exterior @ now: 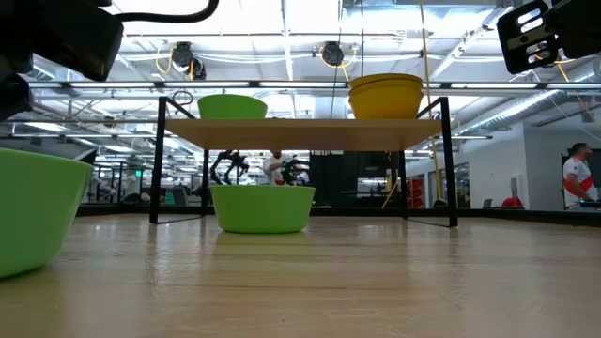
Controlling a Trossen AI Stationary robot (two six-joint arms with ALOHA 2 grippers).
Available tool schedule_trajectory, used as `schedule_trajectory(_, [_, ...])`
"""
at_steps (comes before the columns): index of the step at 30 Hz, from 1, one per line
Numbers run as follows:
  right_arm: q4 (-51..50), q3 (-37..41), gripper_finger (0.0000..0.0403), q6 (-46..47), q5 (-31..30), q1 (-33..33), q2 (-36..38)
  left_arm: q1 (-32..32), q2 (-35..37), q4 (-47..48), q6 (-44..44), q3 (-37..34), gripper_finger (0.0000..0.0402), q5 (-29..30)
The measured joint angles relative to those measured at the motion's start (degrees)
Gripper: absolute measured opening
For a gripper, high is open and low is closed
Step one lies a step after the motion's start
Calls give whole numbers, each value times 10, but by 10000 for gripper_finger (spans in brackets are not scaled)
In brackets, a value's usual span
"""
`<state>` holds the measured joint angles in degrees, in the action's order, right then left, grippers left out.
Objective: Pick & Place Mini bowls
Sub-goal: Stack the bottom green bowl on top of the green bowl on the shelf
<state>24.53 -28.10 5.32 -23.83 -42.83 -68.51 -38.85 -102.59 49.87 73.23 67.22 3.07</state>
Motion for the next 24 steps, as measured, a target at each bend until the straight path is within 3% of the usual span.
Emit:
schedule_trajectory(11, [0,0,2,0,0,0,0,0,0,0,-22,0,152,-5])
schedule_trajectory(14, [0,0,1,0,0,0,0,0,0,0,-24,0,119,-5])
schedule_trajectory(20, [0,0,2,0,0,0,0,0,0,-2,-23,1,14,-6])
schedule_trajectory(24, [-1,0,1,0,0,0,0,1,1,-2,-11,1,16,-4])
